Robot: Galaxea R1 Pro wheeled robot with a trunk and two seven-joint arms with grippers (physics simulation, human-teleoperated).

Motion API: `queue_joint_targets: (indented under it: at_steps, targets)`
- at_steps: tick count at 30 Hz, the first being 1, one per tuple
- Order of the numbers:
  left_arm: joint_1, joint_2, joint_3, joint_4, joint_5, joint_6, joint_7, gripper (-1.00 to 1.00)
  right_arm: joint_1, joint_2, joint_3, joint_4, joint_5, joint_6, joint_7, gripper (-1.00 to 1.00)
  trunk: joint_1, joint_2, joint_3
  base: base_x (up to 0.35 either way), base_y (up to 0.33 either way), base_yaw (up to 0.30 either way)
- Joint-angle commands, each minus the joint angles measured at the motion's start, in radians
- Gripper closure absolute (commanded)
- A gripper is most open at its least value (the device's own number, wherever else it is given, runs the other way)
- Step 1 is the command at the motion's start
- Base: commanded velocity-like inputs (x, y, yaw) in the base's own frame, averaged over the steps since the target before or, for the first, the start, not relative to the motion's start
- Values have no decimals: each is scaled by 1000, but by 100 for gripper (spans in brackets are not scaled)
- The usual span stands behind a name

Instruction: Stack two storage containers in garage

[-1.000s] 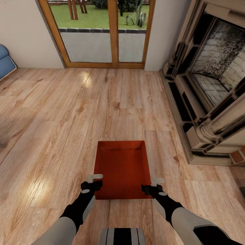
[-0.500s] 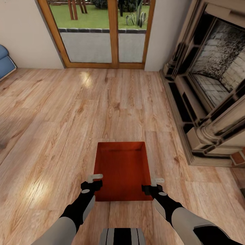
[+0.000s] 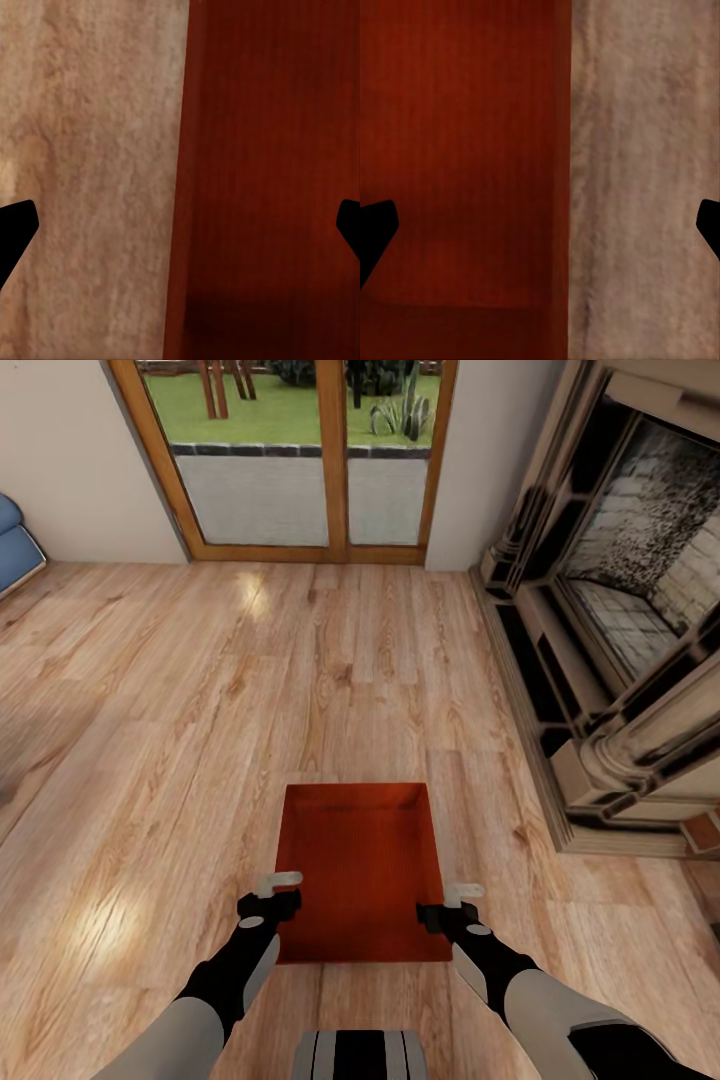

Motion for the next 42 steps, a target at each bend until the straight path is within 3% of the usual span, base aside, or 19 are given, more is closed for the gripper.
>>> queue_joint_targets:
  at_steps: [1,42]
  targets:
    - [0,0,-4,-2,2,6,6,-100,-1,0,8,1,-5,-3,-5,-100,0,0,-1,6,0,0]
    - [0,5,-7,66,-1,9,-10,-100,-1,2,8,1,-7,-9,-11,-100,0,0,-1,0,0,0]
